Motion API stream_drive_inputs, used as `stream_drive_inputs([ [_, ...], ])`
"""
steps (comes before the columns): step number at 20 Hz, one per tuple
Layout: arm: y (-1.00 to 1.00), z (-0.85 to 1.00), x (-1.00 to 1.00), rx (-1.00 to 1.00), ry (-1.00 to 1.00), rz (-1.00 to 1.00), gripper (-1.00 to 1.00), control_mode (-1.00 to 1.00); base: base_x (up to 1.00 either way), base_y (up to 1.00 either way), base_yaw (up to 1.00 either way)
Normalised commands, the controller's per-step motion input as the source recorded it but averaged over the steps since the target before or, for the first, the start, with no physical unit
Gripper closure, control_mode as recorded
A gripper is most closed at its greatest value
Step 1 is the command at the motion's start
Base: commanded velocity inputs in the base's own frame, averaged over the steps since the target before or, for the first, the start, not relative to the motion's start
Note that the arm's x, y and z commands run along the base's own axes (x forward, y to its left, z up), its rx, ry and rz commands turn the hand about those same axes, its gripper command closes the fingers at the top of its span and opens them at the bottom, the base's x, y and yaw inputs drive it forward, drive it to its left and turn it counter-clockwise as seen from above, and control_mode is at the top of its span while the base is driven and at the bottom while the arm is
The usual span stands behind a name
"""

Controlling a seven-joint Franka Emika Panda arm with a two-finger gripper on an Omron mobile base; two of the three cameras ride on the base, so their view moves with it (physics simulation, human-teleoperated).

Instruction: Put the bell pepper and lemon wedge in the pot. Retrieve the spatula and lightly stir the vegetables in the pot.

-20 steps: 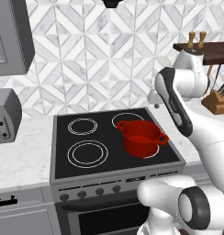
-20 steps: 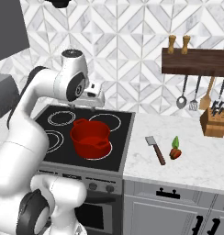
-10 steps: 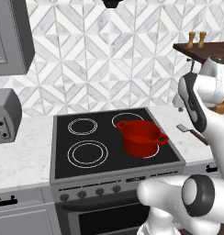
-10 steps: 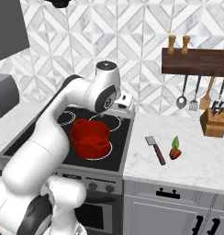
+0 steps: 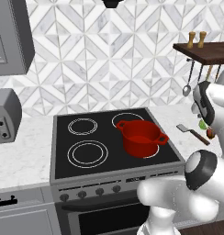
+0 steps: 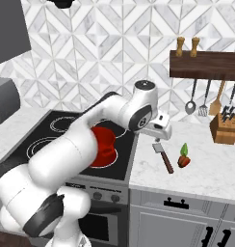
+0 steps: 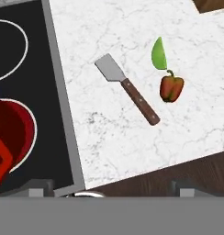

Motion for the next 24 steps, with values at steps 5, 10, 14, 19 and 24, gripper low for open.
stream_drive_inputs([
  [5,-0.96,-0.34,0.28,0.0,0.11,-0.08,-1.0,-1.0,0.0,0.0,0.0],
  [10,-0.7,-0.34,0.25,0.0,0.11,-0.04,-1.0,-1.0,0.0,0.0,0.0],
  [14,-0.42,-0.32,0.11,0.0,0.06,0.0,-1.0,-1.0,0.0,0.0,0.0],
  [19,-0.11,-0.41,0.09,0.0,0.0,0.0,-1.0,-1.0,0.0,0.0,0.0],
  [24,-0.04,-0.51,0.37,0.0,0.0,0.0,-1.0,-1.0,0.0,0.0,0.0],
])
